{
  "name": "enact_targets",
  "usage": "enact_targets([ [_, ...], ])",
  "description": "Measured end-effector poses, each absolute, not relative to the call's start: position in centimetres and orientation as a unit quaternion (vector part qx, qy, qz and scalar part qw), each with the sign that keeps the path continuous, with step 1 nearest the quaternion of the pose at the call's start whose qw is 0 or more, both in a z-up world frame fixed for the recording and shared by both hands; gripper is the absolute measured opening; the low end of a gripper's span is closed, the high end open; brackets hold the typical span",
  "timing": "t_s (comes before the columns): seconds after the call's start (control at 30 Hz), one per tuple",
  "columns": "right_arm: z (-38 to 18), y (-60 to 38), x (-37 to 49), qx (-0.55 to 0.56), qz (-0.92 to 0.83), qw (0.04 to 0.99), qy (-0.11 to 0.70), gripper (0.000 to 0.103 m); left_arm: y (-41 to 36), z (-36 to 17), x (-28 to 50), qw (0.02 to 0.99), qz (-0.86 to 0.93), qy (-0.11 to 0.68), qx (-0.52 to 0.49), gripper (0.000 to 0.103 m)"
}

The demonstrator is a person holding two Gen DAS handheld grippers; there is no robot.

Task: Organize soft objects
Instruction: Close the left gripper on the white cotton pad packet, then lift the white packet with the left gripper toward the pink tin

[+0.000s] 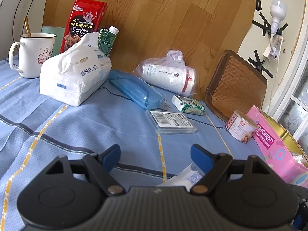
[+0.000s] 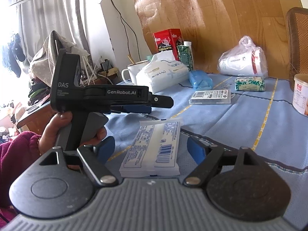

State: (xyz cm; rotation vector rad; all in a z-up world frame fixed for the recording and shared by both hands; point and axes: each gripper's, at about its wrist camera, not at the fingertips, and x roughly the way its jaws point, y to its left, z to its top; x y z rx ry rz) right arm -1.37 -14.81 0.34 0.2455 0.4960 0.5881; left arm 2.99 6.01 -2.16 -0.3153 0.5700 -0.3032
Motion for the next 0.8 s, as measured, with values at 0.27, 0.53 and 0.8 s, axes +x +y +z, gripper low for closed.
enact_targets([
  [0.27,0.3,-14.8,-1.4,0.119,0.286,0.920,0.242,0.085,6.0,-2.1,3.0,0.936,-0.154,0.278,-0.151,0.083],
  [0.53,0.3,-14.8,-1.4,0.119,0.286,0.920,0.242,0.085,5.9,-2.1,2.9,0.936,-0.155,0.278,-0.152,0.083],
  [0.8,0.3,-14.6,-1.1,0.116,0.278,0.919,0.253,0.089,7.6,-2.3,2.0,0.916,-0.178,0.297,-0.204,0.083],
])
